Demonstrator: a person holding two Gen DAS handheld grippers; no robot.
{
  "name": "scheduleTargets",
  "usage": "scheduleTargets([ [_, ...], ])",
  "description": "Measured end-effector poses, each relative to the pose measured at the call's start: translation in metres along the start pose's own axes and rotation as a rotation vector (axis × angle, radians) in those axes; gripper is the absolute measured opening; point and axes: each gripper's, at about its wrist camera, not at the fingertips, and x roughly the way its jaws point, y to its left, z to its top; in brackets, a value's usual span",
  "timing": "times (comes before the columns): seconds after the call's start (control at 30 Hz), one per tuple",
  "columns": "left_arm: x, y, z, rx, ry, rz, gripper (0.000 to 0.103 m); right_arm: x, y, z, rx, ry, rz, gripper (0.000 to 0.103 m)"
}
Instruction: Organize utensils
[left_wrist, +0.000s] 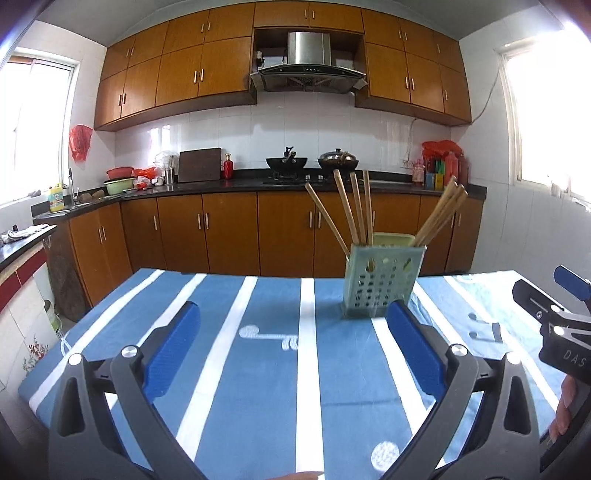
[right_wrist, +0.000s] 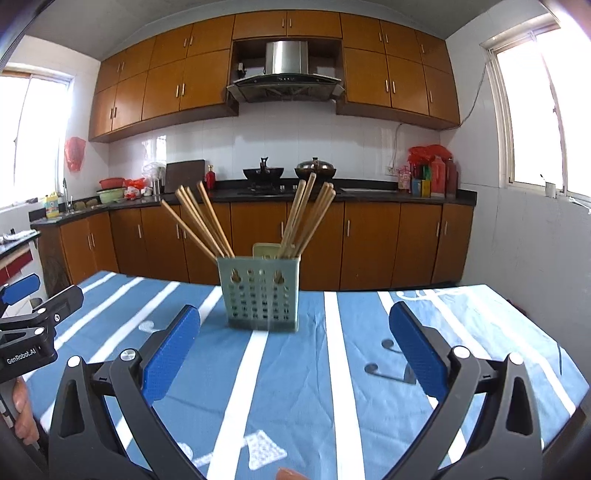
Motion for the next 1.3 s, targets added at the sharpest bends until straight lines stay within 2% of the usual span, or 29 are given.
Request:
scheduleTargets([
  [0.5,-0.008,-0.002,-0.025,0.004,0.039,-0.005,0.099,-0.013,0.009,-0.03,-0.031,0.035,0.003,0.101],
  [1.3,-0.003,-0.007,-0.032,-0.006,0.071,-0.024,0.099,-0.014,0.005,-0.036,-0.005,0.063,-0.001,0.101],
])
